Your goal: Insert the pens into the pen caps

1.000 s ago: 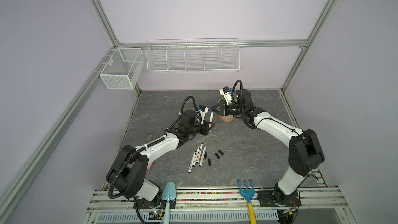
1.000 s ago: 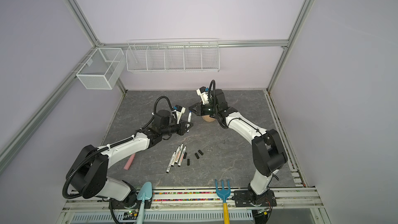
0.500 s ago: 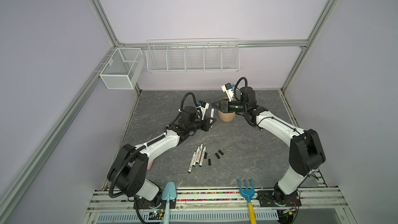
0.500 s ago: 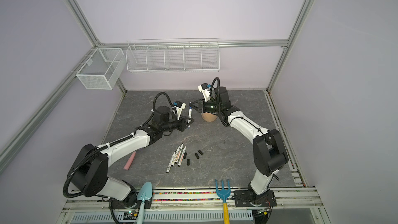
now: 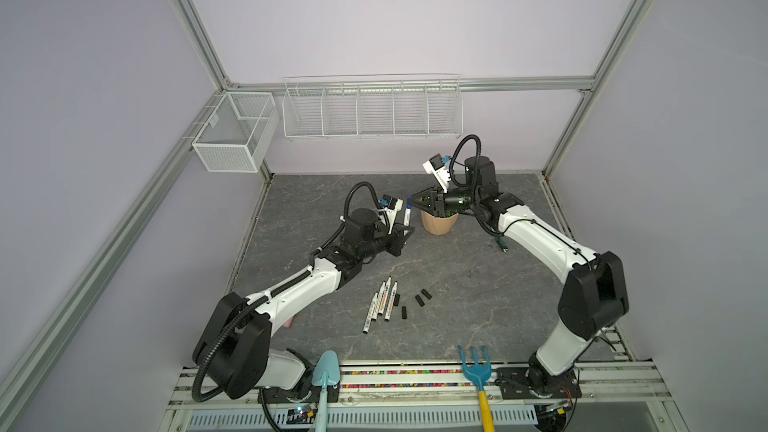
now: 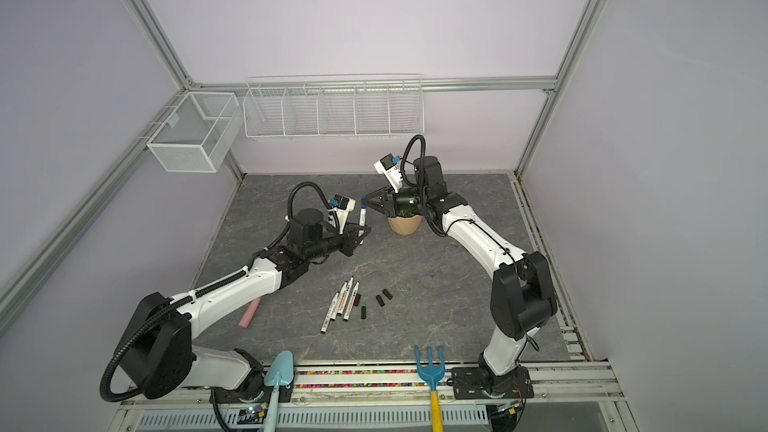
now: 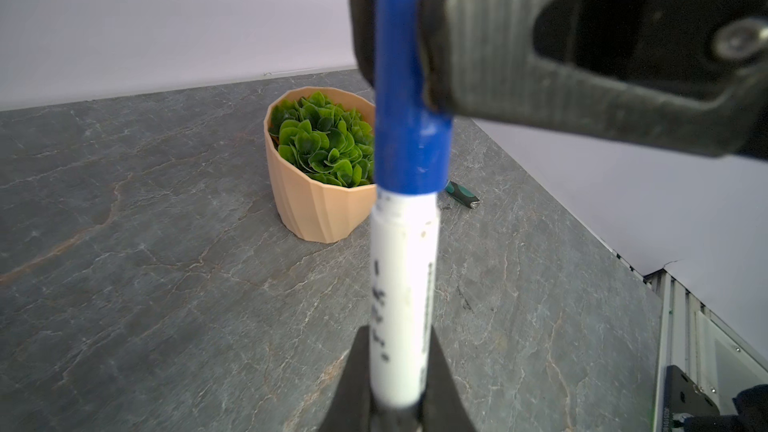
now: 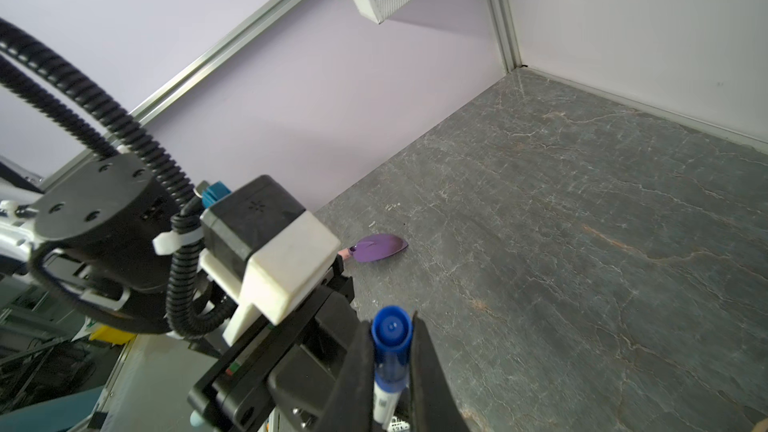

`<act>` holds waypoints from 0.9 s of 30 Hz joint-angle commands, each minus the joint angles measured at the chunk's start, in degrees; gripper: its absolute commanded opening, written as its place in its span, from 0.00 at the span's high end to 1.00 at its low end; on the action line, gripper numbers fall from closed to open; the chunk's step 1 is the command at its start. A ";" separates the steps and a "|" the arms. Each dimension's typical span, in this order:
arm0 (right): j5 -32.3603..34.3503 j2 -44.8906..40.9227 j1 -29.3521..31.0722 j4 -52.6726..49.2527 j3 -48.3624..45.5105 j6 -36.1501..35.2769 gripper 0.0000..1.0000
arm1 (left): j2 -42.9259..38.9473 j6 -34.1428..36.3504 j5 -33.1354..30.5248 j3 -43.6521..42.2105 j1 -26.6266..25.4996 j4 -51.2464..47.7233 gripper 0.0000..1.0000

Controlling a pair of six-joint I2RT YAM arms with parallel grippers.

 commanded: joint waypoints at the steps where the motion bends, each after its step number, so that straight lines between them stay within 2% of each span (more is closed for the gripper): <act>1: -14.86 -2.79 2.16 -17.76 -1.36 -5.24 0.93 | -2.09 1.39 -13.26 1.02 2.39 12.81 1.00; 5: -15.15 -3.24 2.46 -20.66 -0.01 -7.63 0.93 | -2.39 5.30 -14.82 -0.29 1.19 14.22 1.00; 10: -16.26 -3.17 3.19 -22.59 0.72 -9.20 0.93 | -3.64 7.25 -16.16 -5.64 0.43 25.83 1.00; 17: -17.02 -3.76 4.06 -22.77 1.52 -9.13 0.93 | -3.50 8.84 -15.27 -5.93 0.34 27.58 1.00; 27: -6.93 -3.60 5.14 -34.32 8.26 -16.74 0.92 | -5.28 13.13 -10.02 -6.33 -0.17 23.01 1.00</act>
